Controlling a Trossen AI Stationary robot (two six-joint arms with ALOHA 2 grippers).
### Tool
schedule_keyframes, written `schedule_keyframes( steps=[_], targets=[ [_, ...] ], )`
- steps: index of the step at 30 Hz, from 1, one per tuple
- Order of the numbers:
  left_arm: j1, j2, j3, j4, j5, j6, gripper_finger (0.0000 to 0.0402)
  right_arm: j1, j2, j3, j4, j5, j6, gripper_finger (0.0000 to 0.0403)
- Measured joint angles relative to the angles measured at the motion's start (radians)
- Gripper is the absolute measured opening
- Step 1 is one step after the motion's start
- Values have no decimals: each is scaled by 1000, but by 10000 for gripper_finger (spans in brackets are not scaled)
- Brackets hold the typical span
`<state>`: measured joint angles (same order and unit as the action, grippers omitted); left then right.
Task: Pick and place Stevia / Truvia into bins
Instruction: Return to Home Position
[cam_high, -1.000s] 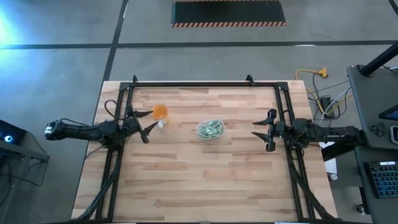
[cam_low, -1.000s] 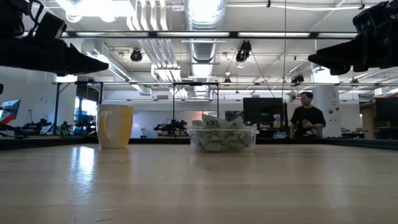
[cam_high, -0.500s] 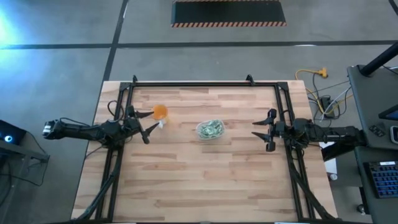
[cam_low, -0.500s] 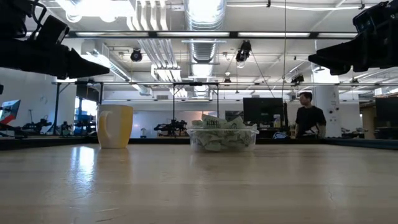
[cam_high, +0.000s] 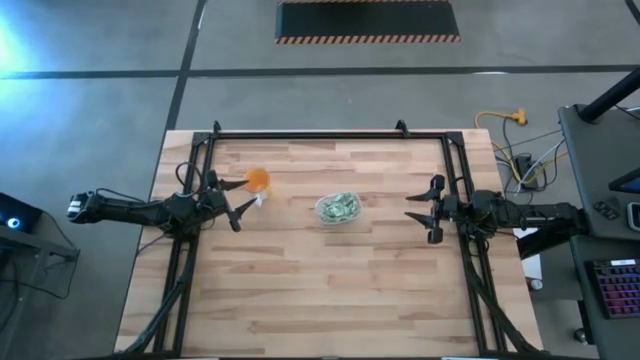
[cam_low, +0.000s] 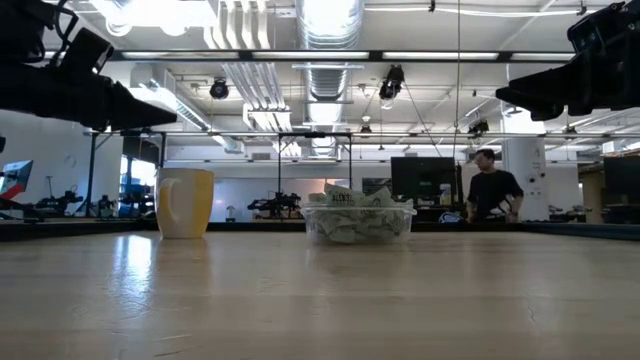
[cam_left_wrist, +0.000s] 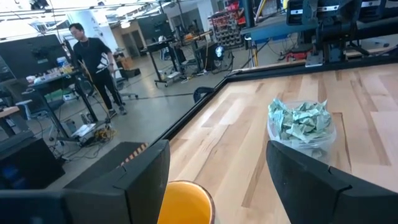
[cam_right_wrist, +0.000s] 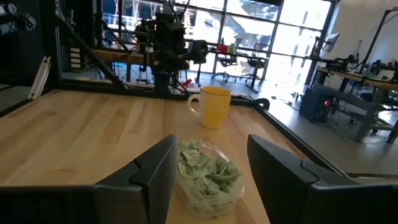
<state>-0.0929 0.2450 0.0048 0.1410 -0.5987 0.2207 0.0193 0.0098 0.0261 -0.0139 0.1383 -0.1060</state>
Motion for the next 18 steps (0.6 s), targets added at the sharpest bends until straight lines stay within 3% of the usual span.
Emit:
schedule_keyframes(
  steps=[18],
  targets=[
    [0,9,0,0,0,0,250,0,0,0,0,0,0,187]
  ],
)
